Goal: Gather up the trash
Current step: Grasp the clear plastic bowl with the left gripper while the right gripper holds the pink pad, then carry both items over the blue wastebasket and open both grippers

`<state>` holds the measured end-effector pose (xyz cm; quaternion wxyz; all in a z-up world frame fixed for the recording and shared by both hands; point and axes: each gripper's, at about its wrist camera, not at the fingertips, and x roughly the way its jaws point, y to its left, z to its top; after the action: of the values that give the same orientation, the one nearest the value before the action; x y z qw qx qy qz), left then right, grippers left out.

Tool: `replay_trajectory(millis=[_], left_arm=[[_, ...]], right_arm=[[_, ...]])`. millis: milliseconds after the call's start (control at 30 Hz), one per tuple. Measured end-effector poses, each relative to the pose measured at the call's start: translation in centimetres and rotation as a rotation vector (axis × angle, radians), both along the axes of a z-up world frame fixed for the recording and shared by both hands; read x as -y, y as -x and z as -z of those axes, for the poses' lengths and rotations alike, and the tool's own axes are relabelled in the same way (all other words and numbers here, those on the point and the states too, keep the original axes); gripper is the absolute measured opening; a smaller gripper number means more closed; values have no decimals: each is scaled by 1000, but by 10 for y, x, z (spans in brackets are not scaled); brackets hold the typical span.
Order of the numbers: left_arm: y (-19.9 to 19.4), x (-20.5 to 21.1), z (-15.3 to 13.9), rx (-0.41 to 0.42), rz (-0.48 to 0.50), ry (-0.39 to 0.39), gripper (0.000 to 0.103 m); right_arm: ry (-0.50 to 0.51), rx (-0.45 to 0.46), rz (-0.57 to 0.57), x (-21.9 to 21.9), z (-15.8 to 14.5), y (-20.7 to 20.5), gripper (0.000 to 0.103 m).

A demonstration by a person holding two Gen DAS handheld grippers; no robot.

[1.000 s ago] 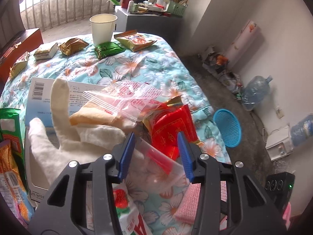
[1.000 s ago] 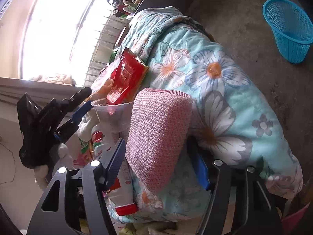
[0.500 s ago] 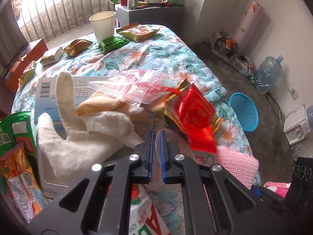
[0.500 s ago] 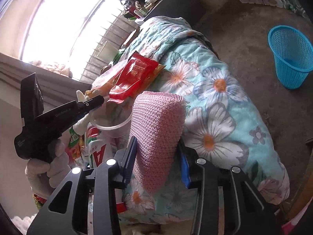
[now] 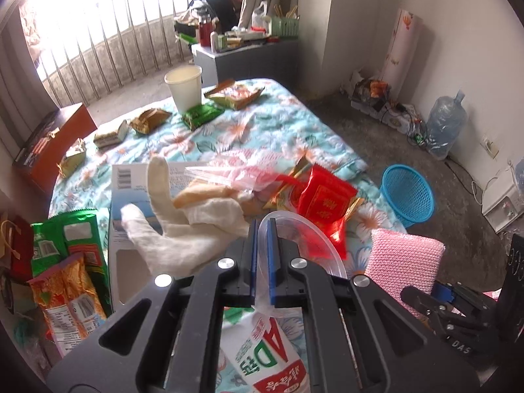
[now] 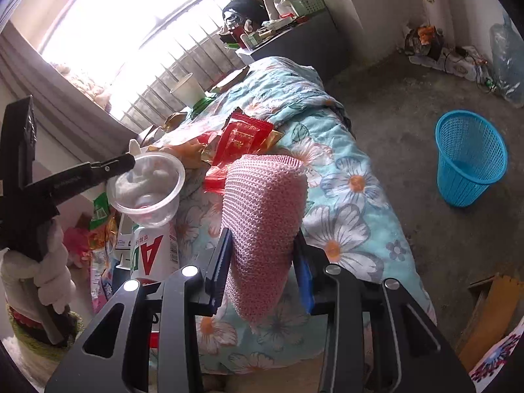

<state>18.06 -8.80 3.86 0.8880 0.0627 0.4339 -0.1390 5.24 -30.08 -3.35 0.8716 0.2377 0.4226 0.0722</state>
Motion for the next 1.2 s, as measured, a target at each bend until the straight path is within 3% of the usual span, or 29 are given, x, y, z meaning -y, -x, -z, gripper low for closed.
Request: replay_trajectory(millis=[400,767,1033,1200], left_arm=[[30,11,-41,146,31,19,4],[23,53,-52,163,115,42,4],[-21,156,-45,118,303,71,4],[-50,255,-15,61,445,14,4]], right_arm=[[193,75,28,-10,-28,16,35],[237,108,114,14,-41,26,35],[246,56,362,105,-38,24,35],[212,-4,538,186,-15,14,35]])
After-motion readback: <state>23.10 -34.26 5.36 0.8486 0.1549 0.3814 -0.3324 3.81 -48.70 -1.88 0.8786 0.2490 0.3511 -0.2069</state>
